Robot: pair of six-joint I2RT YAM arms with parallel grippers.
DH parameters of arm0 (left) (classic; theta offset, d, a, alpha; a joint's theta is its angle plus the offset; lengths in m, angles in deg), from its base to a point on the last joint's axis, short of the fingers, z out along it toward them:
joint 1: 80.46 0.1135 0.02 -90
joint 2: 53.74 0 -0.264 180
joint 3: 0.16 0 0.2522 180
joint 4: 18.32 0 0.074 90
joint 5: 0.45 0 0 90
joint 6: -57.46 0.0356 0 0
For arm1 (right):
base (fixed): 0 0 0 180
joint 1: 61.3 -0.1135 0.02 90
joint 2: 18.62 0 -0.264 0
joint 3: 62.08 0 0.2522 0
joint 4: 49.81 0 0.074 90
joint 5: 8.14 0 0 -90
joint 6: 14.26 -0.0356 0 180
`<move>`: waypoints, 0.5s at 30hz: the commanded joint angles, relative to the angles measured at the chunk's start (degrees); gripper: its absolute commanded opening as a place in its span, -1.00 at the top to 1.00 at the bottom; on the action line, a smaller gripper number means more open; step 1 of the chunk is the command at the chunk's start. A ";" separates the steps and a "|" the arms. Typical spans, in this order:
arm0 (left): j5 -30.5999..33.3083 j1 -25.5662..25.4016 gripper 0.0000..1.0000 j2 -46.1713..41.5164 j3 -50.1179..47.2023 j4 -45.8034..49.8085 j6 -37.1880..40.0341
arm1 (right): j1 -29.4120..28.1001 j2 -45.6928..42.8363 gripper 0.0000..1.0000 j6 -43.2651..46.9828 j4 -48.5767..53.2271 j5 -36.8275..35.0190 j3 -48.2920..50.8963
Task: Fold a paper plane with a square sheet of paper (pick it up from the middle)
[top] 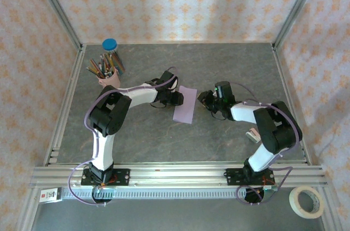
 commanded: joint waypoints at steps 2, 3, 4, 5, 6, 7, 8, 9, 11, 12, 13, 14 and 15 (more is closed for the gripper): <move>1.70 -1.12 0.11 11.02 -3.86 3.74 1.09 | 0.16 0.90 0.47 -0.24 -2.10 1.73 0.69; 1.92 -1.12 0.11 11.15 -3.84 3.77 0.87 | 0.13 1.05 0.47 -0.21 -2.43 2.10 0.62; 2.14 -1.12 0.11 11.24 -3.79 3.89 0.76 | 0.14 1.21 0.47 -0.19 -2.66 2.47 0.60; 2.14 -1.12 0.11 11.33 -3.82 3.84 0.68 | 0.08 1.34 0.47 -0.19 -2.85 2.88 0.58; 2.21 -1.12 0.11 11.35 -3.75 3.84 0.56 | 0.00 1.56 0.48 -0.19 -3.24 3.39 0.55; 2.31 -1.12 0.11 11.37 -3.79 3.85 0.42 | -0.09 1.80 0.49 -0.23 -3.54 3.88 0.60; 2.30 -1.12 0.11 11.50 -3.81 3.84 0.44 | -0.22 1.94 0.50 -0.12 -3.87 4.29 0.55; 2.32 -1.15 0.11 11.57 -3.82 3.92 0.34 | -0.44 2.21 0.52 -0.03 -3.89 4.59 0.31; 2.49 -1.11 0.11 11.67 -3.82 3.93 0.29 | -0.95 2.69 0.55 0.25 -3.74 5.05 -0.20; 2.50 -1.12 0.11 11.83 -3.82 4.01 0.29 | -1.35 3.05 0.58 0.41 -3.54 5.23 -0.58; 2.49 -1.12 0.11 11.89 -3.82 4.02 0.15 | -1.71 3.29 0.60 0.53 -3.48 5.30 -0.84; 2.48 -1.12 0.11 11.94 -3.82 4.01 0.06 | -2.09 3.61 0.61 0.60 -3.47 5.28 -1.13; 2.41 -1.12 0.11 11.96 -3.81 3.94 0.06 | -2.42 3.89 0.63 0.60 -3.33 5.25 -1.40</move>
